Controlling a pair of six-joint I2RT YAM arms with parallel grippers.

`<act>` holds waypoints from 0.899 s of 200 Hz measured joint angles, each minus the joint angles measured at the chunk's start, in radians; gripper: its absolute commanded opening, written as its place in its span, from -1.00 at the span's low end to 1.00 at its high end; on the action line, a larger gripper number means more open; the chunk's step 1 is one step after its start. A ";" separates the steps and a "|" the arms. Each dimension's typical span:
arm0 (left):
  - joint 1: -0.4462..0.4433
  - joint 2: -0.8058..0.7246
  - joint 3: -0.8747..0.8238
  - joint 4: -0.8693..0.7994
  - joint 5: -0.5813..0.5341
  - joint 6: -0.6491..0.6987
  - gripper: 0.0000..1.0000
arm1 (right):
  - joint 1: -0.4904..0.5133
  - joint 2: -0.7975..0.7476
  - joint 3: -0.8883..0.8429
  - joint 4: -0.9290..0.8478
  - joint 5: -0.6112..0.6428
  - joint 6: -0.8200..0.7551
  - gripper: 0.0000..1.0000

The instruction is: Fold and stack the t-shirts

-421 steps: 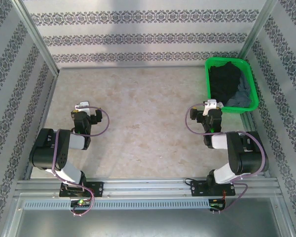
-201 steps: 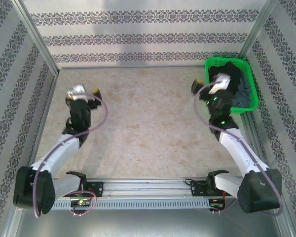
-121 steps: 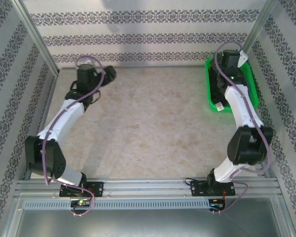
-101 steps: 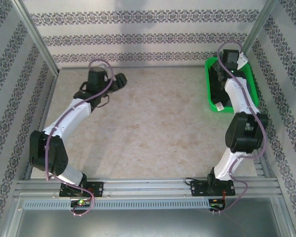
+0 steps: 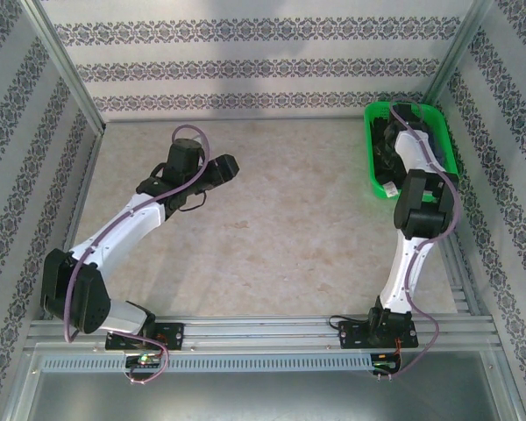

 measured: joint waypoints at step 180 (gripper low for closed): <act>0.000 -0.045 0.000 -0.047 -0.024 0.011 -0.17 | 0.285 -0.645 -0.157 0.449 0.149 -0.111 -1.00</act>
